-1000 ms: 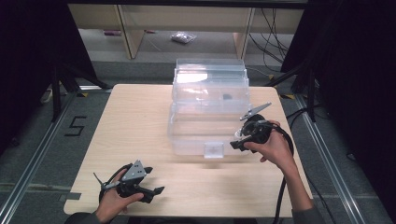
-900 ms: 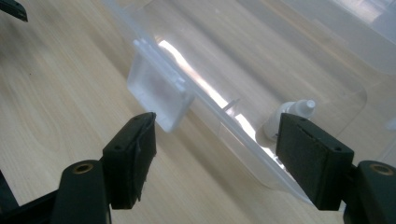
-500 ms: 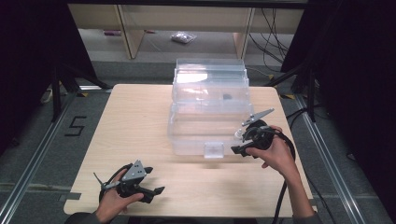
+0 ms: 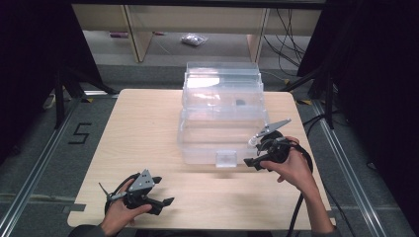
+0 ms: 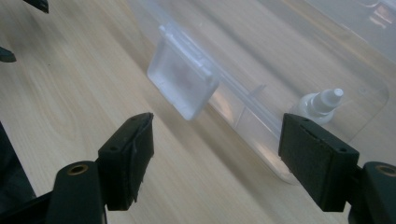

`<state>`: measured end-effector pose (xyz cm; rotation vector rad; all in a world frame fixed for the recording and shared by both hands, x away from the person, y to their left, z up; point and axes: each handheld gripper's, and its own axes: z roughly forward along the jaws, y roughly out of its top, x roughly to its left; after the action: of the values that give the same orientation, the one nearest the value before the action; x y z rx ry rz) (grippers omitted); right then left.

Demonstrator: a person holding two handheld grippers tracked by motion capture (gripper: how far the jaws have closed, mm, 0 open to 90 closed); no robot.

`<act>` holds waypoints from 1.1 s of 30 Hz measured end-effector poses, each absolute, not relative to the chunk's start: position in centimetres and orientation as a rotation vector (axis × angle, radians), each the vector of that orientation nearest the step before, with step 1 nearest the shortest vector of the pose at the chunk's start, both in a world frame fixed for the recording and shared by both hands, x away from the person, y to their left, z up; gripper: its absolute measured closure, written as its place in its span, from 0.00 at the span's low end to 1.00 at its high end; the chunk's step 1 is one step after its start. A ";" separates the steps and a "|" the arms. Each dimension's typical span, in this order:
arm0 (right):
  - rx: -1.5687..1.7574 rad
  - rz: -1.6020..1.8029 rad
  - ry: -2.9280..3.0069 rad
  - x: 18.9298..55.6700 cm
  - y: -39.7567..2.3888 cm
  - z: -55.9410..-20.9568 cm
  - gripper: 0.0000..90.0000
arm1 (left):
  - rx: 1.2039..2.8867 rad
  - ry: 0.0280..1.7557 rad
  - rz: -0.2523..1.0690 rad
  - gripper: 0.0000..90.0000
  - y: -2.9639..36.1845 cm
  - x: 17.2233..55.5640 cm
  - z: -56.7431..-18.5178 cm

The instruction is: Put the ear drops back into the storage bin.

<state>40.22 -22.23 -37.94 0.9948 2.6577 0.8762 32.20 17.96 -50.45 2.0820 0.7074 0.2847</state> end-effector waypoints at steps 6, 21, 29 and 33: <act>1.032 0.905 2.657 39.4 -22.4 -38.2 0.28 | 2.102 0.695 0.303 0.16 18.1 32.3 -50.4; 1.006 1.000 2.557 38.5 -23.1 -41.1 0.21 | 2.089 0.710 0.296 0.16 18.0 32.2 -50.4; 1.019 0.987 2.577 37.8 -22.9 -41.7 0.22 | 2.081 0.713 0.294 0.16 18.0 32.2 -50.4; 1.028 0.990 2.584 37.4 -22.8 -42.0 0.22 | 2.085 0.710 0.292 0.16 18.0 32.2 -50.3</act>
<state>37.41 -22.81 -42.04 1.0285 2.5838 0.9903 32.17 18.00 -50.35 2.0845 0.7105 0.2920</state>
